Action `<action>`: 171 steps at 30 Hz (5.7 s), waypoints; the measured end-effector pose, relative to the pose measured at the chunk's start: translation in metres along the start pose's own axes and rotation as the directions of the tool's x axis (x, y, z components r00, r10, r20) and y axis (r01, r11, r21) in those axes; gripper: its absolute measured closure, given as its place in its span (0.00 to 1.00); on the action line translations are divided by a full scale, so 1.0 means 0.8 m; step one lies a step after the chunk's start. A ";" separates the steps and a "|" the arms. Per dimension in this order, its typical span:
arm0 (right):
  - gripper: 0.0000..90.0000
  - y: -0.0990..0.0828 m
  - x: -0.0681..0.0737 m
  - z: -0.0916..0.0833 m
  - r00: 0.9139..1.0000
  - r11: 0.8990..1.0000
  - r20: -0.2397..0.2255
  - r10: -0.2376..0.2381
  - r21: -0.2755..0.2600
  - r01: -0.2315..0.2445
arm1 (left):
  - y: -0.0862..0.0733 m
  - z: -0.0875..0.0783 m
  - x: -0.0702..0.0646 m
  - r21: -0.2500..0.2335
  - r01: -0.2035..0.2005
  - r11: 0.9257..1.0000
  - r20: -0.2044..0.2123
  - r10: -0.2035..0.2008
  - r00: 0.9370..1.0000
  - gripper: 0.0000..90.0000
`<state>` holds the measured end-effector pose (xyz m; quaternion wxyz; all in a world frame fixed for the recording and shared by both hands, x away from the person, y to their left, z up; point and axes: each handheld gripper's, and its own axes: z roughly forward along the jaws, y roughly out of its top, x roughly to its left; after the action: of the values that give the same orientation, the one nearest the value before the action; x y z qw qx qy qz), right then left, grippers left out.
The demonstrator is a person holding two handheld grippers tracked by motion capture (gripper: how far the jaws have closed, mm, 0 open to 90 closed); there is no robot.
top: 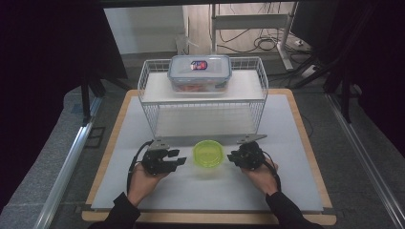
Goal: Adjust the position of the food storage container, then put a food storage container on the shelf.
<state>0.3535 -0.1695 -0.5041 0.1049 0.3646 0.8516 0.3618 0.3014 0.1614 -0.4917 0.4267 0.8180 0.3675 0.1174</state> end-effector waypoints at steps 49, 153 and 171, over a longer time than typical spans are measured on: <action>0.37 0.014 -0.013 -0.032 0.958 0.974 -0.206 0.200 -0.068 -0.218 | -0.071 -0.036 -0.029 0.002 -0.102 0.995 -0.132 0.101 0.986 0.04; 0.91 0.280 -0.044 -0.167 0.803 0.827 -0.449 0.393 -0.209 -0.522 | -0.076 -0.031 -0.033 0.040 -0.111 0.993 -0.120 0.115 0.986 0.04; 0.91 0.340 -0.061 -0.126 0.771 0.756 -0.367 0.520 -0.224 -0.616 | -0.076 -0.030 -0.035 0.040 -0.113 0.993 -0.106 0.117 0.987 0.04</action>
<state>0.4919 -0.1294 -0.2476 -0.0738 0.5297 0.6309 0.5621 0.2394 0.1784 -0.5214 0.3847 0.8373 0.3443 0.1799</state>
